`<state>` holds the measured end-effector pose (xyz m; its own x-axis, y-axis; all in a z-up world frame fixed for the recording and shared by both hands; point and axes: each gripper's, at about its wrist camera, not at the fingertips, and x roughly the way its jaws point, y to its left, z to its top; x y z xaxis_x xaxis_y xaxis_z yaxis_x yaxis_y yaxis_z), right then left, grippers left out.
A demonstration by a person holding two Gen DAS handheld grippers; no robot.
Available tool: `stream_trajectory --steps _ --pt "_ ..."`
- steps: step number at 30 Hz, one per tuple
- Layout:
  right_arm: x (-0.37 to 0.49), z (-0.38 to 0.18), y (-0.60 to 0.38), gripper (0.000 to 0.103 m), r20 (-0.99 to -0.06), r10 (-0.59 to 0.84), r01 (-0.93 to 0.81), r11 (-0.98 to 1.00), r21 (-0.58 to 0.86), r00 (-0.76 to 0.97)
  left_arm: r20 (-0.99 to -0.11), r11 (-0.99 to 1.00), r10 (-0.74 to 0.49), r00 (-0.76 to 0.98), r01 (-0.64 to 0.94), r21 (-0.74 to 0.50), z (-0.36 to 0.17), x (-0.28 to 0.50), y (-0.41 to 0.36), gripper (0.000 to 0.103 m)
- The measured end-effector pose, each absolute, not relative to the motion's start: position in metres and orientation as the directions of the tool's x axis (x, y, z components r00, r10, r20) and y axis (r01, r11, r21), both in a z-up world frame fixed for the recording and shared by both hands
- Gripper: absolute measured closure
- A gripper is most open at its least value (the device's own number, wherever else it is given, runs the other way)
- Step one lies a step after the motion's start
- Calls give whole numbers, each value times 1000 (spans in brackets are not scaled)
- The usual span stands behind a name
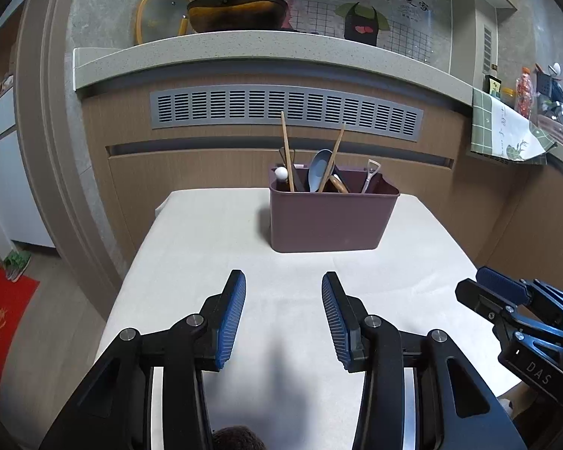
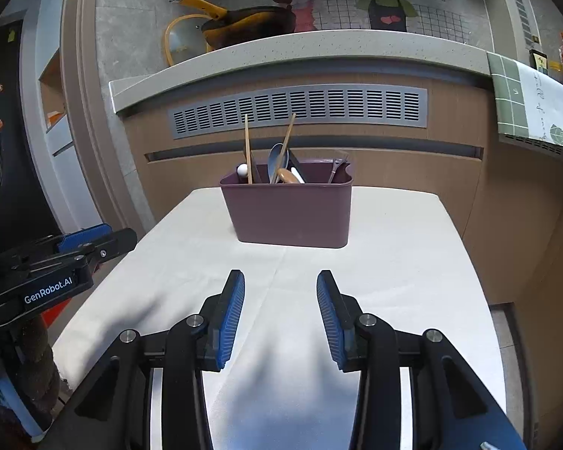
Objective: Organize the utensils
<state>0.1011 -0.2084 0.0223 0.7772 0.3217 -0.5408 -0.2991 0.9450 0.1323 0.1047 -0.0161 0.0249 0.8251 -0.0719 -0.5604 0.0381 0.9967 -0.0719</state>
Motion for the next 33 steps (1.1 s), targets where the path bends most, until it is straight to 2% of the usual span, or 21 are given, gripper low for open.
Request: stream_trajectory --steps 33 --pt "103 23 -215 64 -544 306 -291 950 117 781 -567 996 -87 819 55 -73 23 104 -19 60"
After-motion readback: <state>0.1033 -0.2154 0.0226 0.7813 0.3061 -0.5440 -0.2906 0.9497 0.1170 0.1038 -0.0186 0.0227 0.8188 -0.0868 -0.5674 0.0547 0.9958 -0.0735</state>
